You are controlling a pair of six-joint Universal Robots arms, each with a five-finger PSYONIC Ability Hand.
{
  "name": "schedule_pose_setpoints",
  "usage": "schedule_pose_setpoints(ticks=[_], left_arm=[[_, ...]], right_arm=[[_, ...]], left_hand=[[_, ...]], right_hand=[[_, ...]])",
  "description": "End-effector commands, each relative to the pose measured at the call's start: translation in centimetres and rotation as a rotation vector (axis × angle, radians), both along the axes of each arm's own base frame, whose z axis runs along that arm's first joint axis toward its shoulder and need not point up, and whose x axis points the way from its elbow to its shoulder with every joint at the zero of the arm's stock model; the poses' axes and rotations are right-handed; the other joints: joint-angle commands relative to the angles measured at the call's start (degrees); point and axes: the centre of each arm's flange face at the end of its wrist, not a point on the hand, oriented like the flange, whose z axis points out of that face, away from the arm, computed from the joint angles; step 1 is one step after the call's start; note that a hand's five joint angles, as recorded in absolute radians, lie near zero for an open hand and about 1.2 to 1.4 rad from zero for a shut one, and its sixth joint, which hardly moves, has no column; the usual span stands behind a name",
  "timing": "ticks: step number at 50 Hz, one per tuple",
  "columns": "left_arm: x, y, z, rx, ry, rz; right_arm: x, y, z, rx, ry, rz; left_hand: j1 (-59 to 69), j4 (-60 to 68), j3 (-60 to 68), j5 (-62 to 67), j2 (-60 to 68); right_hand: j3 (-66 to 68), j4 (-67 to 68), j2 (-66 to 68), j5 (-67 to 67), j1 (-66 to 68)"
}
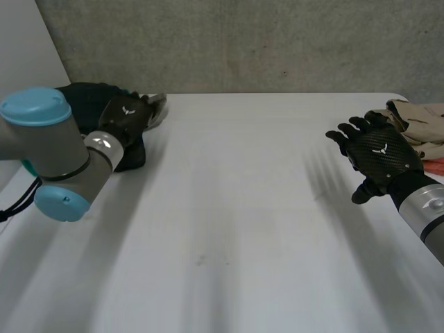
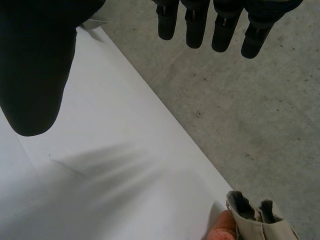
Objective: Fold the laundry.
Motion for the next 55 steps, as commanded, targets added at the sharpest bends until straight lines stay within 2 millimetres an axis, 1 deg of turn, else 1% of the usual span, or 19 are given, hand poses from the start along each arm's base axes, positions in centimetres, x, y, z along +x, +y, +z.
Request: schedule_pose_setpoints(ticks=[1,6,10,12,14,15,20,22,27,28,31,32,36,38,46,49,51,54,55], left_arm=[[1.1,-2.6,-4.0,0.033,-0.048,0.021],[1.7,-5.1,-5.2,0.0,-0.06,0.04],[2.7,-7.3,-7.4,-0.028,-0.108,0.063],[3.2,-8.3,-7.9,-0.07,-0.153,0.07],[3.3,-8.7,-7.9,-0.102,-0.2,0.071],[3.2,-8.7,-7.9,-0.111,-0.215,0.07],[1.8,-7.7,-6.6,-0.143,-0.226,0.053],[-0.8,-5.4,-2.8,-0.194,-0.177,0.009],[-4.0,-0.9,1.5,-0.219,-0.08,-0.063],[-5.5,1.4,2.9,-0.219,-0.035,-0.11],[-7.9,5.2,5.1,-0.213,0.058,-0.194],[-9.3,7.7,6.1,-0.196,0.118,-0.25],[-12.0,12.0,6.6,-0.136,0.218,-0.362],[-13.1,13.1,6.2,-0.112,0.237,-0.396],[-18.5,17.5,-1.0,0.019,0.181,-0.54],[-18.9,18.6,-2.0,0.045,0.163,-0.564],[-18.8,18.9,-1.7,0.045,0.163,-0.563],[-18.4,19.0,-0.1,0.024,0.18,-0.557],[-17.7,18.9,2.1,-0.011,0.202,-0.543]], right_arm=[[0.1,0.0,-0.3,0.009,0.001,0.002],[0.1,0.1,-0.4,0.013,0.002,0.002],[0.1,0.2,-0.4,0.015,0.003,0.002],[0.1,0.1,-0.4,0.013,0.002,0.002],[0.0,0.1,-0.4,0.015,0.003,0.0],[0.0,0.1,-0.4,0.015,0.003,0.0],[0.0,0.1,-0.4,0.013,0.003,-0.001],[0.0,0.1,-0.4,0.013,0.003,-0.003],[-0.1,0.1,0.0,-0.001,0.002,-0.012],[-0.1,0.1,0.0,-0.001,0.002,-0.013],[-0.1,0.2,0.3,-0.011,0.003,-0.015],[-0.2,0.2,0.4,-0.014,0.003,-0.016],[-0.2,0.1,0.7,-0.024,0.0,-0.02],[-0.4,0.0,0.8,-0.029,-0.001,-0.026],[-2.1,-1.3,1.3,-0.027,-0.038,-0.136],[-2.3,-1.6,1.5,-0.026,-0.052,-0.157],[-2.4,-1.6,1.5,-0.024,-0.058,-0.164],[-2.3,-1.6,1.5,-0.02,-0.064,-0.163],[-2.3,-1.6,1.5,-0.019,-0.065,-0.163]], left_hand=[[-0.3,0.41,0.05,1.2,0.17],[2.88,3.59,3.24,4.39,3.36],[17.32,18.03,17.68,18.83,17.8],[33.11,33.82,33.46,34.61,33.58],[56.88,57.59,57.24,58.39,57.36],[62.03,62.74,62.38,63.53,62.51],[62.08,62.79,62.44,63.59,62.56],[62.08,62.79,62.44,63.59,62.56],[62.08,62.79,62.44,63.59,62.56],[62.08,62.79,62.44,63.59,62.56],[62.08,62.79,62.44,63.59,62.56],[62.08,62.79,62.44,63.59,62.56],[62.08,62.79,62.44,63.59,62.56],[62.08,62.79,62.44,63.59,62.56],[62.08,62.79,62.44,63.59,62.56],[22.36,23.07,22.72,23.87,22.84],[4.49,5.2,4.84,5.99,4.96],[2.73,3.44,3.08,4.23,3.2],[2.06,2.77,2.41,3.56,2.54]], right_hand=[[-2.09,-2.14,-2.02,-2.78,-2.87],[-2.09,-2.14,-2.02,-2.78,-2.87],[-2.09,-2.14,-2.02,-2.78,-2.87],[-2.09,-2.14,-2.02,-2.78,-2.87],[-2.09,-2.14,-2.02,-2.78,-2.87],[-2.09,-2.14,-2.02,-2.78,-2.87],[-2.09,-2.14,-2.02,-2.78,-2.87],[-2.09,-2.14,-2.02,-2.78,-2.87],[-2.09,-2.14,-2.02,-2.78,-2.87],[-2.09,-2.14,-2.02,-2.78,-2.87],[-2.09,-2.14,-2.02,-2.78,-2.87],[-2.09,-2.14,-2.02,-2.78,-2.87],[-2.09,-2.14,-2.02,-2.78,-2.87],[-2.09,-2.14,-2.02,-2.78,-2.87],[-2.09,-2.14,-2.02,-2.78,-2.87],[-2.09,-2.14,-2.02,-2.78,-2.87],[-2.09,-2.14,-2.02,-2.78,-2.87],[-2.09,-2.14,-2.02,-2.78,-2.87],[-2.09,-2.14,-2.02,-2.78,-2.87]])
